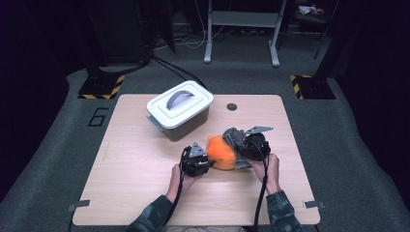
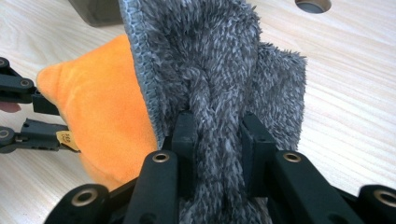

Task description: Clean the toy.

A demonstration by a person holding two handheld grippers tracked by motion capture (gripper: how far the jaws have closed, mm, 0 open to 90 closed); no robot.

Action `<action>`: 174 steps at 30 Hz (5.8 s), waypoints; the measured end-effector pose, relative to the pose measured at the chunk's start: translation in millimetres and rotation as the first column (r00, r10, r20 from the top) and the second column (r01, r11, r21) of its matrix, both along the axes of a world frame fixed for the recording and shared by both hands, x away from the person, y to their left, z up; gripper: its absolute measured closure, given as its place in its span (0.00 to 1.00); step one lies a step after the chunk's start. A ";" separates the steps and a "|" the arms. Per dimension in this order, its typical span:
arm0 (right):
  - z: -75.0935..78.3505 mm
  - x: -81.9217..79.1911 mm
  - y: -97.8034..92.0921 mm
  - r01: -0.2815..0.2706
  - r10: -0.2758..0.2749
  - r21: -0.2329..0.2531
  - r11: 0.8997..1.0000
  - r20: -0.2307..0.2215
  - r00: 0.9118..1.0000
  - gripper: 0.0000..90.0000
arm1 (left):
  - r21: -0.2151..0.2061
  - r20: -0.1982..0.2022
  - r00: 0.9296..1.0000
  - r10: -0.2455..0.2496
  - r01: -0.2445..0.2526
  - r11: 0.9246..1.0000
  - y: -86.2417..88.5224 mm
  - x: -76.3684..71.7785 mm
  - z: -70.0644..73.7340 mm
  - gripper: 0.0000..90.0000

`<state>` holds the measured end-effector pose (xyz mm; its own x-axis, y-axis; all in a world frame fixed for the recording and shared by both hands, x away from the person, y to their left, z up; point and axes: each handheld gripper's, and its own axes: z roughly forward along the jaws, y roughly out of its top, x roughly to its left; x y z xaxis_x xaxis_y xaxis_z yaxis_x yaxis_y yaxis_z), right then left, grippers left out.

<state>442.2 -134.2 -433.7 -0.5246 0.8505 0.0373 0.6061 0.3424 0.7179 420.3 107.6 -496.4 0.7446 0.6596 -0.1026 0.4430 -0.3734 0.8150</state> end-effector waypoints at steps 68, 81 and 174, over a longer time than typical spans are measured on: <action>-7.3 -3.9 -19.6 0.018 -0.017 0.034 0.999 -0.027 0.999 0.78 | -0.081 -0.071 0.997 -0.019 0.013 0.997 0.3 0.8 18.8 0.88; -51.3 15.2 -42.9 0.099 -0.098 0.000 0.995 -0.159 0.982 0.78 | -0.090 -0.070 0.998 -0.005 -0.001 0.996 2.2 0.7 18.2 0.88; 4.9 -7.3 3.9 -0.013 0.013 -0.034 0.999 0.006 1.000 0.78 | -0.132 -0.055 0.998 -0.007 0.000 0.991 14.9 2.7 10.7 0.78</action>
<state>434.9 -130.2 -428.8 -0.5357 0.8444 0.0053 0.5969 0.3742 0.7097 423.0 122.4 -485.7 0.7375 0.6353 -0.2293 0.4876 -0.2660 0.8315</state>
